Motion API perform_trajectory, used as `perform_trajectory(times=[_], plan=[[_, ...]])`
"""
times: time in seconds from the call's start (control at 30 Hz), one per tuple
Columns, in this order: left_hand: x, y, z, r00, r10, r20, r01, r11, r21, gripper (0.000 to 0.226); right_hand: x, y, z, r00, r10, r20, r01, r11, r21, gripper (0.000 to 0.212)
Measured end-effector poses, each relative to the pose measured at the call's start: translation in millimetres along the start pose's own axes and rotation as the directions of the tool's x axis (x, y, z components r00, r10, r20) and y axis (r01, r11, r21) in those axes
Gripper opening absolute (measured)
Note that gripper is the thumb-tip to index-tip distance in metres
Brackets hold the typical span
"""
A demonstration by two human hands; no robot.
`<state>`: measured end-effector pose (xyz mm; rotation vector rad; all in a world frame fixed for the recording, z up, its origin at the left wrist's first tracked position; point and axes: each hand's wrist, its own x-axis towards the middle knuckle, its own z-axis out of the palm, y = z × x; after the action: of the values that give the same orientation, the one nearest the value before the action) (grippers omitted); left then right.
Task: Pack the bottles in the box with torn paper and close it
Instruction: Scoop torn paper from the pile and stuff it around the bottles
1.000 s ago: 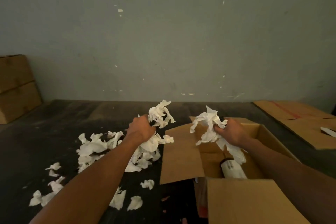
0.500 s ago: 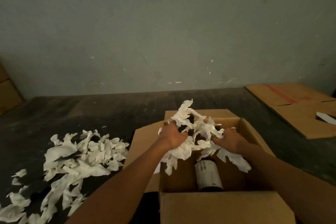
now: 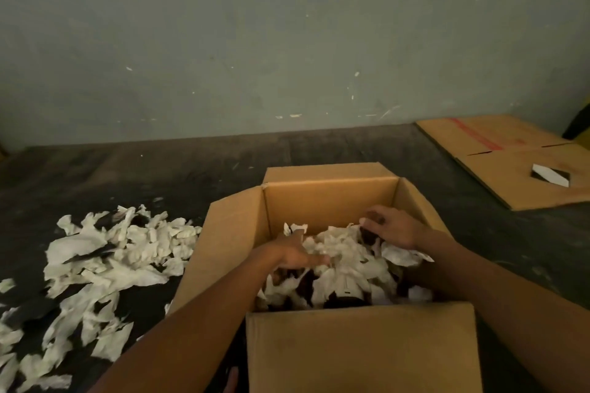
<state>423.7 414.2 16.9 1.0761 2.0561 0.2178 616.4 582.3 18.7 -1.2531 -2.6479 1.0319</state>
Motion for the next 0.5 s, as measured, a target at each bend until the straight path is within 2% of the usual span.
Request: perform_trajectory(times=[0.07,0.1,0.2,0.27,0.33,0.37,0.43,0.5], plan=[[-4,5,2,1.0,-0.004,-0.026,0.005,1.0,0.025,0.095,-3,-2,-2,0.999,-0.01,-0.051,0.008,0.999,-0.048,0.048],[-6,6,2,1.0,-0.001,-0.017,0.003,0.997,0.078,0.088,-6,-4,-3,1.0,-0.018,-0.022,0.016,0.998,-0.064,0.044],[-6,4,10,0.993,-0.023,0.114,-0.013,0.951,0.308,0.068,-16,-9,1,0.974,0.016,0.228,0.007,0.995,-0.1,0.036],[0,-3,20,0.972,-0.092,0.214,0.006,0.929,0.371,0.066,-16,-1,15,0.933,0.074,0.351,-0.003,0.98,-0.2,0.05],[5,-10,30,0.95,-0.149,0.274,0.036,0.925,0.378,0.067,-15,11,32,0.872,0.2,0.447,-0.019,0.926,-0.376,0.069],[8,-13,34,0.945,-0.165,0.282,0.047,0.922,0.385,0.065,-15,17,38,0.839,0.268,0.473,-0.03,0.891,-0.453,0.072],[16,-18,39,0.963,-0.163,0.213,0.069,0.918,0.391,0.061,-11,21,43,0.831,0.304,0.465,-0.044,0.871,-0.49,0.066],[25,-19,39,0.993,-0.105,0.057,0.074,0.917,0.392,0.057,-4,17,40,0.899,0.222,0.378,-0.019,0.882,-0.471,0.064]])
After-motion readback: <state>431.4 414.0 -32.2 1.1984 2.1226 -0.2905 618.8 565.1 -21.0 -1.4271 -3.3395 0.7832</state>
